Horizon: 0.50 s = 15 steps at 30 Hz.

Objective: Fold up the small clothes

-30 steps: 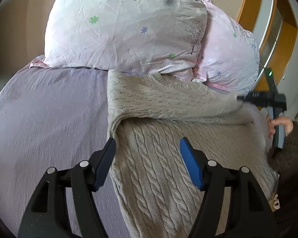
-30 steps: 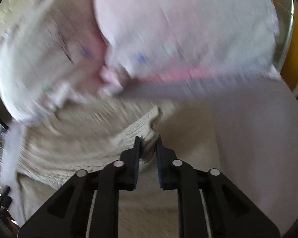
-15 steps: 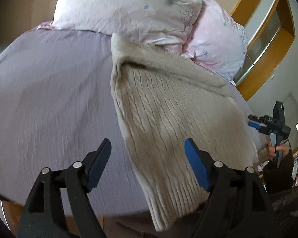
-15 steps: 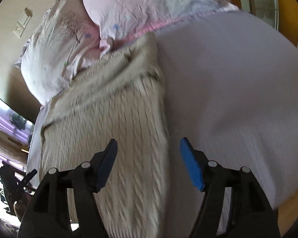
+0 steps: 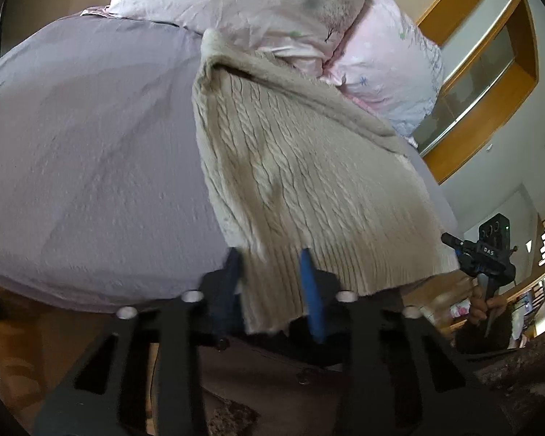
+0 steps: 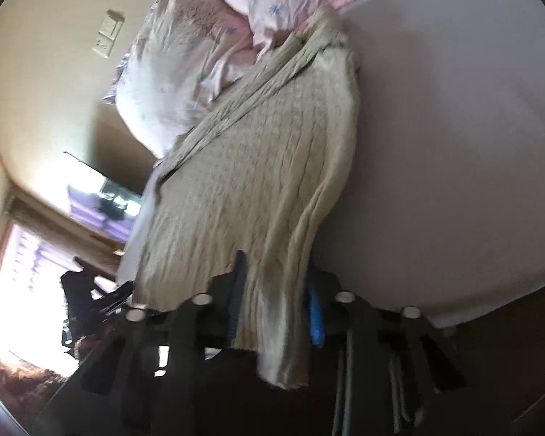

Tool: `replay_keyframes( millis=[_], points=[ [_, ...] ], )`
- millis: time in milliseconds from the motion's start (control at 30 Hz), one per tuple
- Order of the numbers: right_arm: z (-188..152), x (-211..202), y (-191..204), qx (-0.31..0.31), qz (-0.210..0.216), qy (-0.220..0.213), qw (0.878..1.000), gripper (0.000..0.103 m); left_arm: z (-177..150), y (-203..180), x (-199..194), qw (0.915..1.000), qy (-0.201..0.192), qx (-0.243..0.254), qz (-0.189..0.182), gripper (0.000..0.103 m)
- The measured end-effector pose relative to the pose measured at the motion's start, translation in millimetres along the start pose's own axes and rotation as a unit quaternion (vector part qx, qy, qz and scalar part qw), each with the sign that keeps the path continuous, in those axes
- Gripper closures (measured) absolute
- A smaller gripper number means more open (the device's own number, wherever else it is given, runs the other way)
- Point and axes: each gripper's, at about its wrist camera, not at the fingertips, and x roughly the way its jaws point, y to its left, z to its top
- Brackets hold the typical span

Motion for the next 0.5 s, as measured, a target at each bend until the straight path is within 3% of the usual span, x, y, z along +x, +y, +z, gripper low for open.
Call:
replay_keyframes(
  millis=[100,233,367,500],
  points=[
    [-4,8,8,-0.016,0.015,0.015,1.000,0.088,1,-3,5,0.9998,0.016,-0.006,0.005,0.092],
    [13,-3,22,-0.026,0.061,-0.024,0.997,0.093,12,1,2,0.9991,-0.003,-0.015,-0.039,0.094],
    [53,-22,41,-0.048,0.097,-0.088,0.990,0.094,51,2,-13,0.9953,-0.062,-0.001,-0.075,0.094],
    [117,-18,59,-0.064,0.095,-0.140,0.983,0.094,118,2,-12,0.9890,-0.126,0.018,-0.074,0.094]
  ],
)
